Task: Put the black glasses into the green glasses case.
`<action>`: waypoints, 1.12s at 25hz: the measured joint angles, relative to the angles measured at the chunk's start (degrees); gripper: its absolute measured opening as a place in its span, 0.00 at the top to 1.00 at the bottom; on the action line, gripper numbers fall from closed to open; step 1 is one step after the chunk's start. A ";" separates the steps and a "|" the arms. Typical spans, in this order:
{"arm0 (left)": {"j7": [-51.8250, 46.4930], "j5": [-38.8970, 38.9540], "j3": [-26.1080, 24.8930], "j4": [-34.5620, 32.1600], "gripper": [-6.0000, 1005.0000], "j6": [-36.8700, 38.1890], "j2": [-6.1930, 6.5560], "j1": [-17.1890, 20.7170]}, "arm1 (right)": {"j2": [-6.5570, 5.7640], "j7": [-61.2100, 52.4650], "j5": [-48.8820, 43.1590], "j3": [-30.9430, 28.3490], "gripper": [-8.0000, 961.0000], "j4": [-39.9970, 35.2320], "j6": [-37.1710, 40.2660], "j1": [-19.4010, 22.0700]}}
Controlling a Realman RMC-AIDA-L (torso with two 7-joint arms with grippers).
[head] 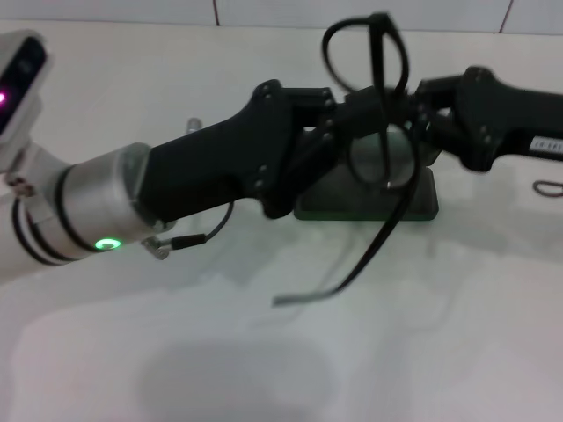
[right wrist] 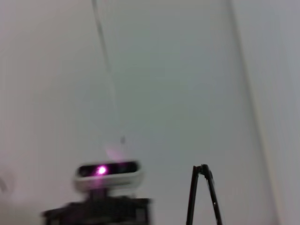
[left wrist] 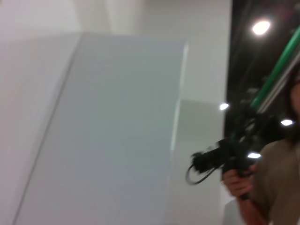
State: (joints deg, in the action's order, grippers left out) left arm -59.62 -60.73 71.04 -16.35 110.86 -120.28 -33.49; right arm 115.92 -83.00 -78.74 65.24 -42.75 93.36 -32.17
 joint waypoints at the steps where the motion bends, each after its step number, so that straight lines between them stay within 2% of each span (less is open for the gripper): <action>1: 0.13 0.03 -0.11 -0.21 0.97 1.27 0.09 0.27 | -0.04 0.10 0.39 -0.70 0.93 0.17 -0.33 0.36; 6: 1.07 0.10 -0.40 -0.42 0.97 4.22 0.64 1.80 | -0.18 0.25 6.52 -4.72 0.93 1.28 1.17 1.93; 12: 2.65 -1.12 -0.28 -0.44 0.97 4.50 0.84 3.13 | -0.24 2.64 19.82 -5.92 0.93 2.46 8.38 3.06; 16: 3.19 -8.09 -0.01 -0.51 0.97 4.65 0.62 1.06 | 0.12 6.80 25.21 -4.97 0.93 2.85 10.42 2.81; 19: 3.52 -10.92 2.18 -0.55 0.97 5.16 -0.01 -0.95 | 0.26 11.35 27.62 -1.56 0.93 6.31 8.34 0.43; 21: 5.17 -8.61 5.15 -0.55 0.97 5.23 -0.28 -1.50 | 0.26 14.89 28.89 1.94 0.93 11.59 6.06 -2.91; 24: 8.64 -0.57 10.71 -0.55 0.97 5.21 -0.44 -1.74 | 0.28 19.48 29.27 6.59 0.93 18.57 3.30 -7.80; 28: 9.85 8.15 13.20 -0.39 0.97 4.89 -0.35 -0.49 | 0.26 20.99 29.31 10.56 0.93 20.27 1.12 -8.69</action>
State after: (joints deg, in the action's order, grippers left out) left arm -49.77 -52.58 84.23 -16.75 115.75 -120.63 -33.97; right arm 116.18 -62.01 -49.43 75.80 -22.48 94.48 -40.86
